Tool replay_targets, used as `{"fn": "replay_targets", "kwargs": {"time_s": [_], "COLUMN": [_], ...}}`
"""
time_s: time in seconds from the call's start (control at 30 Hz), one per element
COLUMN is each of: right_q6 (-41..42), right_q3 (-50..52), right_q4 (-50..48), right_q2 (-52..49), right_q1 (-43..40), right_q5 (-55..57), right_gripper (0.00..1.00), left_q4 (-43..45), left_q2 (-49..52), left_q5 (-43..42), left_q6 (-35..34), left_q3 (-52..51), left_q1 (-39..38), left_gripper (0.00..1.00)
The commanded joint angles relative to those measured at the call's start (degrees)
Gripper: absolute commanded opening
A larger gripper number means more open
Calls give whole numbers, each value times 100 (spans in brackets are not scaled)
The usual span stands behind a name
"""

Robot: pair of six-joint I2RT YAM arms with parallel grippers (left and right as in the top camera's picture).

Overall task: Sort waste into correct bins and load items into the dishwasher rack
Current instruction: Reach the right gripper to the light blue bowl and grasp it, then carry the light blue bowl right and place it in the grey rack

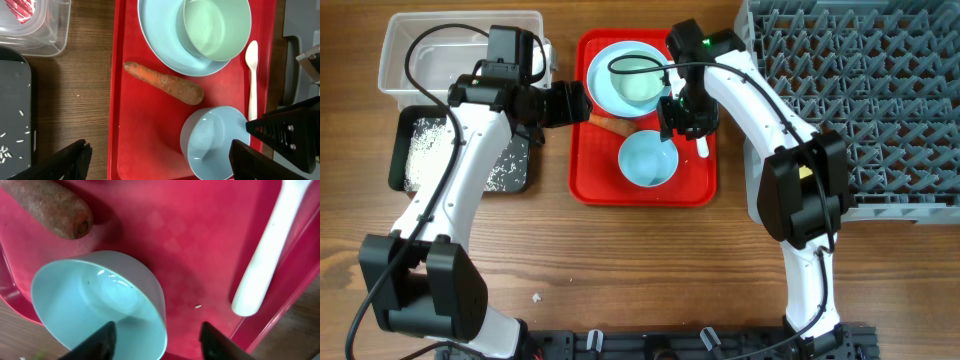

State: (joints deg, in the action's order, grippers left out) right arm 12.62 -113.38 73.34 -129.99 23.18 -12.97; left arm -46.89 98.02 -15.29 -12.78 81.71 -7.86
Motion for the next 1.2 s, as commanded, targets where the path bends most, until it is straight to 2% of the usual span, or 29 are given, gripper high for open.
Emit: {"fn": "replay_targets", "kwargs": {"time_s": [0.0,0.2,0.37,0.53,0.7,0.87,0.97,1.17], "right_q6": [-223,-361,-363,-358,-358,-341,-341,59], "right_q3": [50,686,850,846,826,822,824,824], "right_q4": [-118,-658,-896,-1016,-1025,-984,-957,-1060], "right_q2": [-142,-142,-140,-83,258,1080,1604,2369], "right_q1": [13,13,11,0,-7,-208,-442,-1008], "right_q5": [81,76,76,79,116,562,1056,3091], "right_gripper": [45,43,16,6,4,4,4,4], "left_q4": [-2,0,70,103,107,103,103,105], "left_q2": [13,13,13,13,13,13,13,13], "left_q5": [59,59,59,59,61,372,365,363], "left_q6": [9,9,9,9,11,11,11,11], "left_q3": [-4,-4,-4,-4,-4,-4,-4,-4], "left_q1": [33,33,33,33,33,33,31,31], "left_gripper": [91,93,95,97,100,100,100,100]}}
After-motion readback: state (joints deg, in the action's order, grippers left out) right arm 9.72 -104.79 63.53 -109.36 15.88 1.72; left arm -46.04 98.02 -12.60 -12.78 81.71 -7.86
